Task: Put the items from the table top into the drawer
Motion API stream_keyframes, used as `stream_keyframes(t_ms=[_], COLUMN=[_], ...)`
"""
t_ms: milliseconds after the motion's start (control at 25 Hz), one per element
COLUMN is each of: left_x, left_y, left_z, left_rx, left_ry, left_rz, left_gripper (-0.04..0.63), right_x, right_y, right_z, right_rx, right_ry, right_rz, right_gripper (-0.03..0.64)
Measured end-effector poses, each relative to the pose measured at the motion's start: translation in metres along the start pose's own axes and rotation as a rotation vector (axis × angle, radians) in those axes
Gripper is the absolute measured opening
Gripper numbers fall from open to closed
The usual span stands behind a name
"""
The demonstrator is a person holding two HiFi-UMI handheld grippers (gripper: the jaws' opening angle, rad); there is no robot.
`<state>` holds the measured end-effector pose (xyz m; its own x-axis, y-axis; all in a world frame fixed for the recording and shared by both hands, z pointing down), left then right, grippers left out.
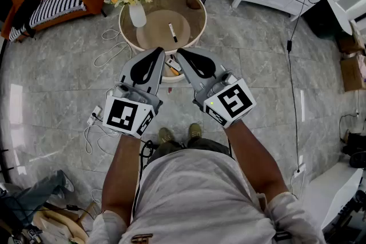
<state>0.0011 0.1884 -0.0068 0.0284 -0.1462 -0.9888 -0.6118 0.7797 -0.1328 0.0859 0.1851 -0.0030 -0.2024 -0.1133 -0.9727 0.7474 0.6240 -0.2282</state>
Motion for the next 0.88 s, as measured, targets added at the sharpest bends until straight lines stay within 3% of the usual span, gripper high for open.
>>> stream_keyframes(t_ms=[880], left_x=[-0.036], left_y=[0.023], left_z=[-0.078], left_rx=[-0.002], left_ry=[0.018], left_rz=[0.004], left_gripper=[0.000], right_x=[-0.029], right_y=[-0.068], right_z=[-0.013], right_rx=[-0.121], right_ry=[-0.034], right_rz=[-0.091], right_gripper=[0.002])
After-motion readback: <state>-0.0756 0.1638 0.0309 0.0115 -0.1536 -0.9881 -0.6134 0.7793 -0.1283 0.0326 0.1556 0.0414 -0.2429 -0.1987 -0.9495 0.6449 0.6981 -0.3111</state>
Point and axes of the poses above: the fingertips, and each gripper's own axes: y backward along the fingers, z to its right, x out of its top, the point moved 4 cm from there along y, backward along the fingers, and after that the axes turned 13 degrees about -z, right-handed, at the moved point
